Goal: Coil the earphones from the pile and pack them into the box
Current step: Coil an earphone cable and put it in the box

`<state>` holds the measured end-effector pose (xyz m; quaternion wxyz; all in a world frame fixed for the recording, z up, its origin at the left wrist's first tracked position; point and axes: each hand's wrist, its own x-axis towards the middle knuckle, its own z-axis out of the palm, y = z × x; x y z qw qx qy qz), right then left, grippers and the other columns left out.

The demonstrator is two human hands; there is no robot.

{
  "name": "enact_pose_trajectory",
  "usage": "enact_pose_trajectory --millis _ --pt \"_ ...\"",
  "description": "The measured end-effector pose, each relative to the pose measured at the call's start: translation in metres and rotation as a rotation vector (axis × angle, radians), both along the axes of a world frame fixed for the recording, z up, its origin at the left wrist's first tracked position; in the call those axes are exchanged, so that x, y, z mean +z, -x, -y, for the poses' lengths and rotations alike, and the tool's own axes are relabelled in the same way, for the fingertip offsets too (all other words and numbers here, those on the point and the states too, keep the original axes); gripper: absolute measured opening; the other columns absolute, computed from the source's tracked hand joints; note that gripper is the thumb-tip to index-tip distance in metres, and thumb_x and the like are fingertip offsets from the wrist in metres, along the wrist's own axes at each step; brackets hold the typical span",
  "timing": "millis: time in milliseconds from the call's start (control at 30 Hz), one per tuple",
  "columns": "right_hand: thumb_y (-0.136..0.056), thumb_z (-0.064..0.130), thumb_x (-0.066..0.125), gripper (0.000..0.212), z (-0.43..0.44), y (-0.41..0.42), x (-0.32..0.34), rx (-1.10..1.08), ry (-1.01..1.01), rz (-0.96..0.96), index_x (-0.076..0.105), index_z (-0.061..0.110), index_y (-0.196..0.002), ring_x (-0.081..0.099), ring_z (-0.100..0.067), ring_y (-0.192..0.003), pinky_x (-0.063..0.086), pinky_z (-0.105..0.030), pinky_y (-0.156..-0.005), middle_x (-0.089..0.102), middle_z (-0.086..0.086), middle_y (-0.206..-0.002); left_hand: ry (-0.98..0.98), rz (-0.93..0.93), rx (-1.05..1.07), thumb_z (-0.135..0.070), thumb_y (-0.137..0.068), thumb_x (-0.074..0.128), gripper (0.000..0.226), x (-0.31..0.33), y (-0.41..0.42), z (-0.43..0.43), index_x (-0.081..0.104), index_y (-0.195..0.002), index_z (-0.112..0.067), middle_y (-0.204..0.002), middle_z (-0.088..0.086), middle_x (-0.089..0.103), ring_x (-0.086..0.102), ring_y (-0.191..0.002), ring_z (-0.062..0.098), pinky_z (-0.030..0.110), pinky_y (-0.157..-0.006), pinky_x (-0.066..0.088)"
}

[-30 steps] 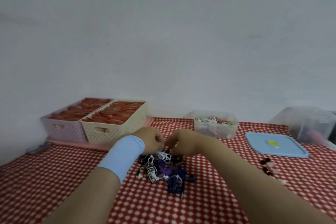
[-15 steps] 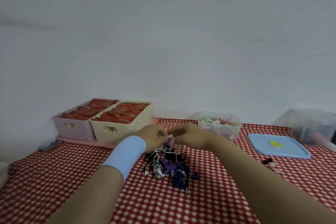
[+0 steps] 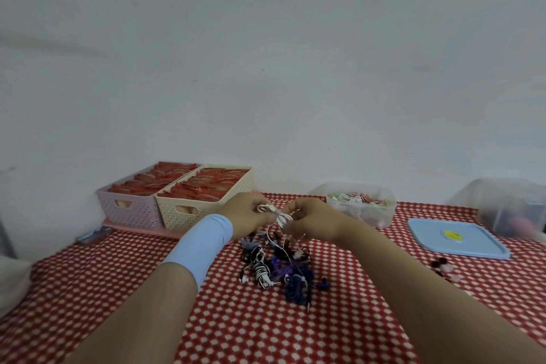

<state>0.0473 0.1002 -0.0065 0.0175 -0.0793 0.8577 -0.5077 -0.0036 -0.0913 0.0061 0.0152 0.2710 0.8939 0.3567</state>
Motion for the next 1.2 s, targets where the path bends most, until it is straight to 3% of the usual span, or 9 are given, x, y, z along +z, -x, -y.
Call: enact_pose_trajectory --millis 100,300,467,600,733,867,1033,1133,1200 --pt "-0.089 0.006 0.072 0.015 0.001 -0.001 0.005 0.001 -0.029 -0.01 0.072 0.013 -0.101 0.065 -0.012 -0.068 0.051 -0.021 -0.061 0.073 -0.004 -0.08 -0.031 -0.023 0.022 -0.044 -0.084 0.069 0.025 0.003 0.0 0.0 0.072 -0.097 -0.023 -0.108 -0.002 0.071 0.066 -0.097 0.019 0.045 -0.094 0.051" --pt "-0.094 0.014 0.067 0.016 -0.013 -0.009 0.018 -0.015 0.23 -0.002 0.071 0.003 -0.105 0.067 -0.024 -0.091 0.053 -0.041 -0.092 0.074 -0.015 -0.098 -0.389 0.053 0.016 -0.041 -0.087 0.067 0.016 0.016 -0.008 -0.02 0.072 -0.092 -0.026 -0.09 -0.002 0.075 0.071 -0.09 0.021 0.049 -0.093 0.054" --pt "-0.099 0.01 0.059 0.017 -0.042 -0.03 0.031 0.032 0.417 0.057 0.061 0.001 -0.113 0.064 -0.027 -0.081 0.053 -0.045 -0.09 0.066 -0.016 -0.091 -0.631 0.11 -0.014 -0.026 -0.092 0.068 0.013 0.026 -0.016 -0.063 0.071 -0.099 -0.015 -0.094 0.004 0.076 0.073 -0.088 0.022 0.047 -0.089 0.058" --pt "-0.1 0.01 0.058 0.018 -0.082 -0.049 0.037 -0.086 0.367 0.089 0.07 0.004 -0.112 0.062 -0.019 -0.069 0.055 -0.034 -0.069 0.067 -0.009 -0.087 -0.749 0.156 0.0 -0.024 -0.095 0.063 0.015 0.036 -0.027 -0.1 0.068 -0.1 -0.01 -0.095 0.008 0.075 0.074 -0.076 0.02 0.034 -0.07 0.061" --pt "-0.098 0.009 0.061 0.017 -0.122 -0.061 0.034 -0.25 0.279 0.091 0.072 0.006 -0.11 0.058 -0.017 -0.063 0.048 -0.032 -0.062 0.068 -0.011 -0.087 -0.428 0.047 0.052 -0.026 -0.093 0.061 0.018 0.031 -0.035 -0.13 0.068 -0.09 -0.01 -0.081 0.001 0.074 0.068 -0.065 0.016 0.032 -0.067 0.056" --pt "-0.096 0.016 0.063 0.015 -0.147 -0.069 0.016 -0.288 -0.062 0.138 0.074 0.011 -0.104 0.067 -0.016 -0.073 0.056 -0.038 -0.073 0.073 -0.007 -0.089 -0.001 -0.003 0.047 -0.031 -0.089 0.055 0.027 0.006 -0.037 -0.148 0.065 -0.083 -0.007 -0.08 0.007 0.069 0.062 -0.069 0.025 0.032 -0.064 0.045" --pt "-0.095 0.023 0.066 0.034 -0.163 -0.076 -0.003 -0.328 -0.312 0.077 0.067 0.018 -0.128 0.068 -0.011 -0.095 0.049 -0.021 -0.085 0.072 0.005 -0.114 0.418 0.028 0.032 -0.036 -0.094 0.056 0.024 -0.021 -0.036 -0.159 0.067 -0.097 -0.014 -0.094 0.004 0.065 0.055 -0.076 0.017 0.027 -0.058 0.037" --pt "-0.093 0.02 0.068 0.023 -0.173 -0.079 -0.008 -0.341 -0.423 0.052 0.075 0.025 -0.114 0.066 -0.002 -0.093 0.05 -0.026 -0.097 0.072 0.013 -0.108 0.595 -0.033 0.032 -0.036 -0.095 0.057 0.035 -0.024 -0.033 -0.161 0.067 -0.12 -0.015 -0.114 0.006 0.066 0.062 -0.099 0.021 0.028 -0.074 0.049" --pt "-0.091 0.015 0.071 0.017 -0.178 -0.082 -0.011 -0.354 -0.396 0.062 0.079 0.027 -0.101 0.069 -0.002 -0.078 0.056 -0.021 -0.081 0.074 0.015 -0.092 0.587 -0.152 0.052 -0.033 -0.096 0.056 0.041 -0.022 -0.035 -0.164 0.058 -0.135 -0.022 -0.135 0.006 0.057 0.05 -0.125 0.026 0.035 -0.099 0.047"
